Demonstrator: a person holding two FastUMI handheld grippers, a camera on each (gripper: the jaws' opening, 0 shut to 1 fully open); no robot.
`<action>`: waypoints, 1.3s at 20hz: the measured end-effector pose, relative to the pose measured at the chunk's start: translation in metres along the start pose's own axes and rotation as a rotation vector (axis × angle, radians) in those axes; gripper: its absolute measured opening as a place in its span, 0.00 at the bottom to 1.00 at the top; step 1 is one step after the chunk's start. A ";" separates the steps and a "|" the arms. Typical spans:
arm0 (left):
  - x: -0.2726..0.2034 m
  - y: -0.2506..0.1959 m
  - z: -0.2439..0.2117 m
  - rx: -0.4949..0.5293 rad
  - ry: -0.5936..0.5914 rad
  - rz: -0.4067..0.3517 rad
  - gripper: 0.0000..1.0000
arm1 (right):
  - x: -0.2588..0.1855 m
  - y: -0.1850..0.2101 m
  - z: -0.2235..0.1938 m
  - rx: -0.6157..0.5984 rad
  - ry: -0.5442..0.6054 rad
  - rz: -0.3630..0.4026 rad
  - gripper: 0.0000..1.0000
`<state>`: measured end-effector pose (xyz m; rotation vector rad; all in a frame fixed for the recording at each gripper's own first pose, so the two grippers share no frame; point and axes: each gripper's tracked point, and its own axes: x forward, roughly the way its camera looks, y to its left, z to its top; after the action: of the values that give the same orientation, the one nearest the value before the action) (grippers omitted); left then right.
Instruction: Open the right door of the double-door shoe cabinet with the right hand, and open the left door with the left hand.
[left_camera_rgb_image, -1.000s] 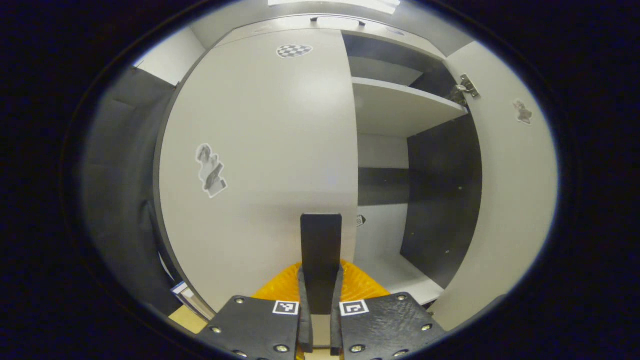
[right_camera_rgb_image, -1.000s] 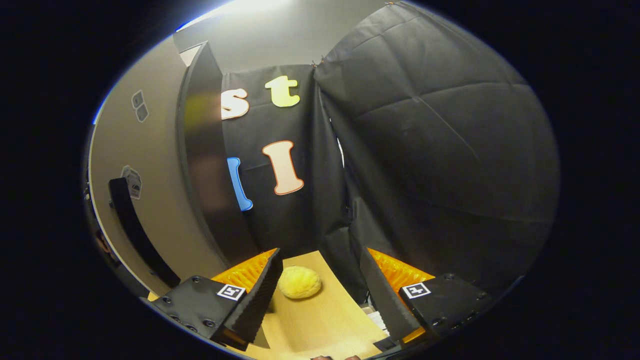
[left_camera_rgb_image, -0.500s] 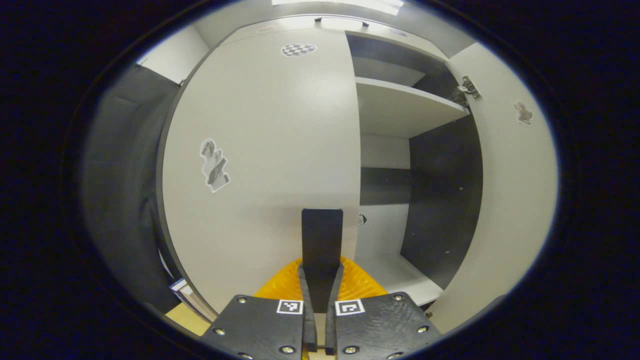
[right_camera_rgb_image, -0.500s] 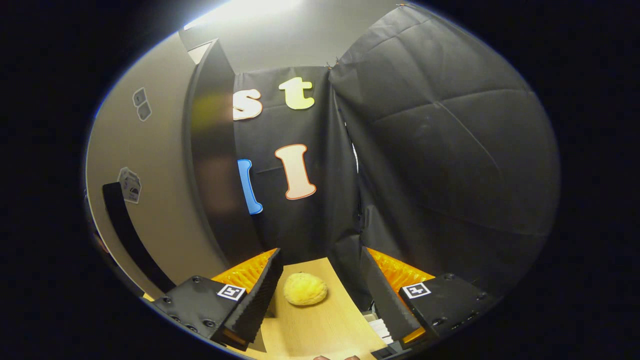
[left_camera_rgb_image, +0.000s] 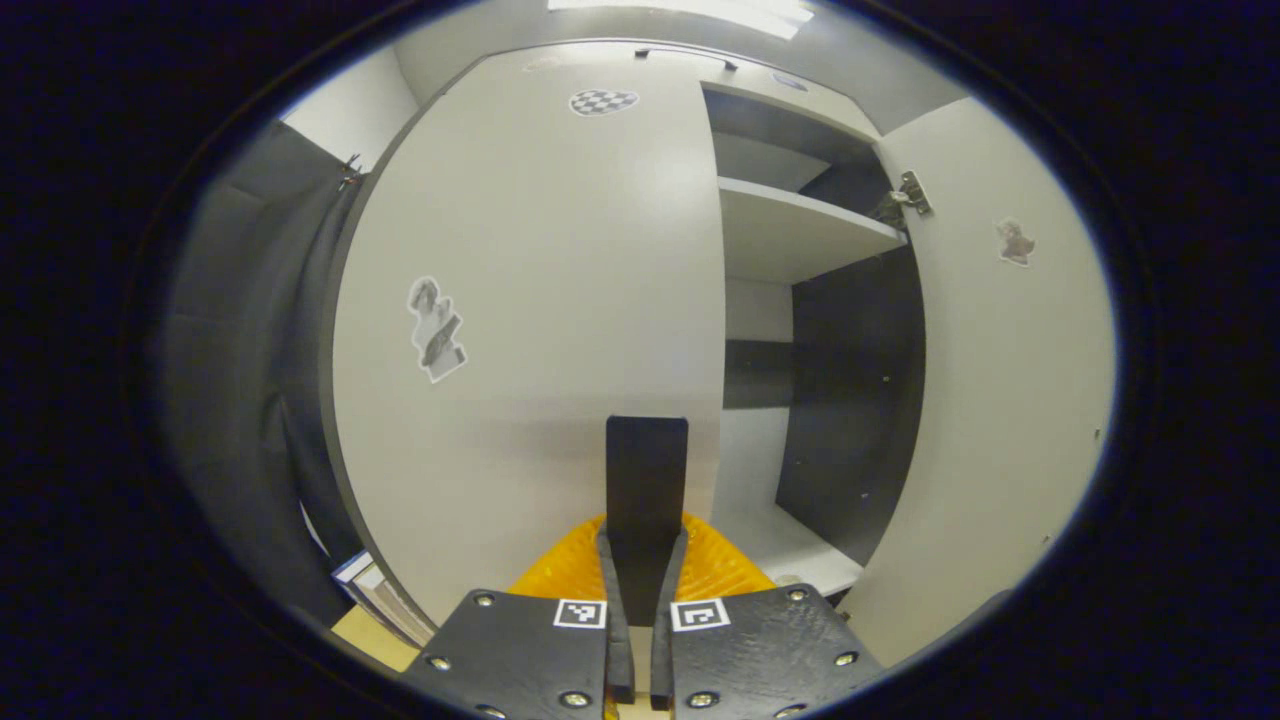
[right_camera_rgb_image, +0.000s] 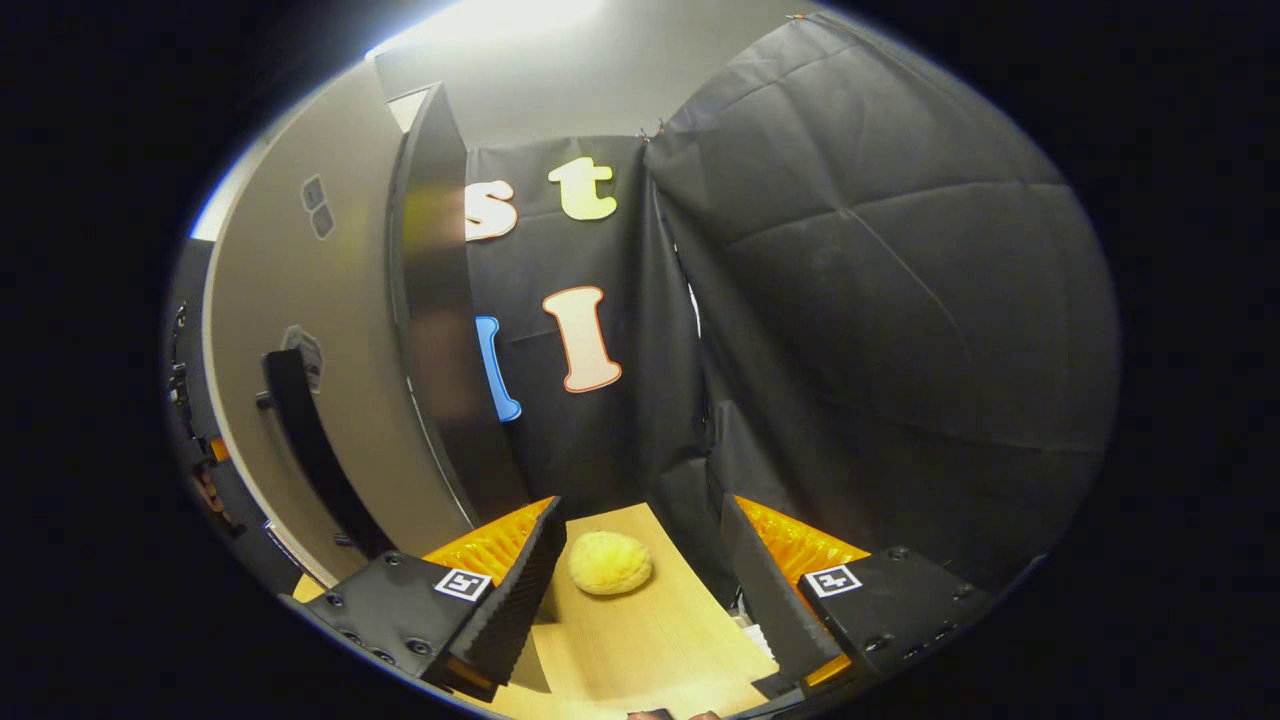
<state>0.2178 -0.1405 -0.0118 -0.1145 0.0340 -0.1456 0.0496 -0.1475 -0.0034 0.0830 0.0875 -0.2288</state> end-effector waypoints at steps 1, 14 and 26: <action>-0.005 0.000 0.000 -0.006 -0.007 -0.028 0.09 | -0.010 0.004 0.002 -0.012 -0.008 -0.012 0.98; -0.043 0.024 -0.003 -0.012 -0.033 -0.210 0.09 | -0.127 0.085 -0.012 -0.049 -0.054 -0.076 0.98; -0.069 0.055 -0.002 -0.036 -0.062 -0.136 0.08 | -0.154 0.137 -0.024 -0.072 -0.049 0.001 0.98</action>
<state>0.1572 -0.0766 -0.0181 -0.1569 -0.0335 -0.2772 -0.0705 0.0216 -0.0031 0.0059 0.0466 -0.2260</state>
